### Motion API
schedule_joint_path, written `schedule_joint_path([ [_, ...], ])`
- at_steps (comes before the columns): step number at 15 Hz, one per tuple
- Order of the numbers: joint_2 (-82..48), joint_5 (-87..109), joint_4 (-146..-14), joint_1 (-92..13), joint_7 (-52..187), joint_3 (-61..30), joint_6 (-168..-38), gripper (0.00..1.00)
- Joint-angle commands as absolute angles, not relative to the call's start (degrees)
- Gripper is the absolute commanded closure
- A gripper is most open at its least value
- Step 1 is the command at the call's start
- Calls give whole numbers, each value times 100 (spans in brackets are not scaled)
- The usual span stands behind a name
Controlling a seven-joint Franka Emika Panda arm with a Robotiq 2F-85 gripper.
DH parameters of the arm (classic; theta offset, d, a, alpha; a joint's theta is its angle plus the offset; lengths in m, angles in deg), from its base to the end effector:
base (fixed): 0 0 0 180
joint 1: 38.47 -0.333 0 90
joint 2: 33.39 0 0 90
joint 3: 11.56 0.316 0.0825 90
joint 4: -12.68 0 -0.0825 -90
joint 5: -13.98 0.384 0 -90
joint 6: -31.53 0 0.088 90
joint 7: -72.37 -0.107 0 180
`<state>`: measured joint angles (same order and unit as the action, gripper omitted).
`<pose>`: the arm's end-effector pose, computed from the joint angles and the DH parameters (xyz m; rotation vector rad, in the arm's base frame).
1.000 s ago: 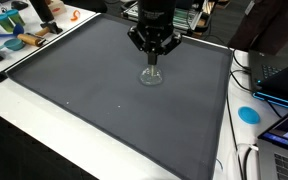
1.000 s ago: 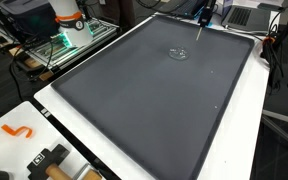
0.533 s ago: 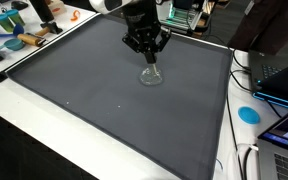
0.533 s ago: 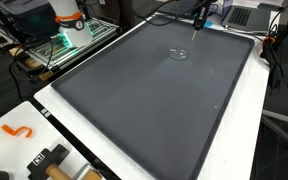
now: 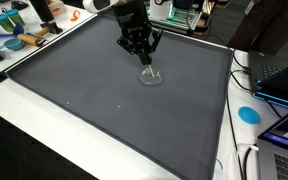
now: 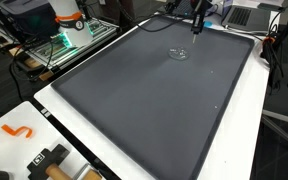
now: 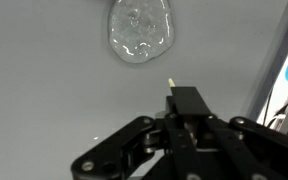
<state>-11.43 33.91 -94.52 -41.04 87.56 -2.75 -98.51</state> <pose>0.6223 0.1280 0.3154 -2.7988 -0.3216 -0.0362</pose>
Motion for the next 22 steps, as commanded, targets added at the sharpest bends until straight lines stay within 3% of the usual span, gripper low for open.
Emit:
schedule_joint_path([
  [1,-1474,3761,-9993,-3893,9089,-157,-10298,97],
  [22,-1702,5136,-10577,-3505,10297,-172,-10556,97],
])
